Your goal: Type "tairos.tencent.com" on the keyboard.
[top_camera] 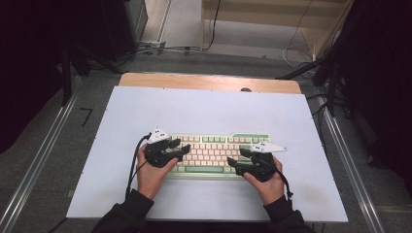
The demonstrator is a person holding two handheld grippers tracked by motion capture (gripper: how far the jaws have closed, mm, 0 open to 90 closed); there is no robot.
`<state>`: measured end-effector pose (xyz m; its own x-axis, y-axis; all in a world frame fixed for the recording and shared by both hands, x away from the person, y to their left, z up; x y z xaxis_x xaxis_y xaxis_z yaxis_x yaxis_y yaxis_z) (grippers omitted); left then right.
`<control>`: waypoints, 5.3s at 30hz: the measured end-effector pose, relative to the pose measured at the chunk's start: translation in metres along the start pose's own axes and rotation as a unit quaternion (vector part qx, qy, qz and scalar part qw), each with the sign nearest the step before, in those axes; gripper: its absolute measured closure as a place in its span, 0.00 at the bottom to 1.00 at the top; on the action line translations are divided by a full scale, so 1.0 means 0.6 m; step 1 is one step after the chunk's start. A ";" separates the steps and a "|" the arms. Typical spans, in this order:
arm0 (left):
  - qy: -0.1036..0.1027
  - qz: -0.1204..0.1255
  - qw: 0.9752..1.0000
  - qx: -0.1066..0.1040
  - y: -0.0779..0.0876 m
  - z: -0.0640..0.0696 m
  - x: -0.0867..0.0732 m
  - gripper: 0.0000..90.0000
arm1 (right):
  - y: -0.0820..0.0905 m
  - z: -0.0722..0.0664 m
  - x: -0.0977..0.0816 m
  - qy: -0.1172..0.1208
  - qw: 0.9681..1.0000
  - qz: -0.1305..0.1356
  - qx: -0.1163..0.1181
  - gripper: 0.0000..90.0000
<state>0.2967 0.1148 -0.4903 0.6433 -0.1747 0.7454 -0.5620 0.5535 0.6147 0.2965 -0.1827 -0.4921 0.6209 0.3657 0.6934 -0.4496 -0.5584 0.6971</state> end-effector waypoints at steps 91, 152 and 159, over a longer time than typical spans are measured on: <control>0.057 0.035 0.998 -0.003 0.035 -0.019 -0.021 0.43 | -0.071 -0.071 0.038 0.087 0.993 -0.045 0.071 0.98; 0.050 0.032 0.998 -0.017 0.027 -0.011 -0.017 0.48 | -0.016 -0.015 0.059 0.013 0.998 0.023 0.056 0.40; 0.048 0.032 0.998 -0.017 0.025 -0.009 -0.016 0.49 | -0.015 -0.014 0.059 0.012 0.998 0.024 0.055 0.41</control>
<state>0.2847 0.1292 -0.4897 0.6552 -0.0601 0.7530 -0.5864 0.5880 0.5571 0.3170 -0.1584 -0.4720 0.5835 0.3535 0.7312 -0.4041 -0.6545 0.6389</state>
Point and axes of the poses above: each handheld gripper's, and its own axes: y roughly backward along the jaws, x roughly out of its top, z roughly to its right, the point moved 2 cm from there along -y, roughly forward along the jaws, and after that the axes turned 7 degrees about -z, right-handed, at the moved point
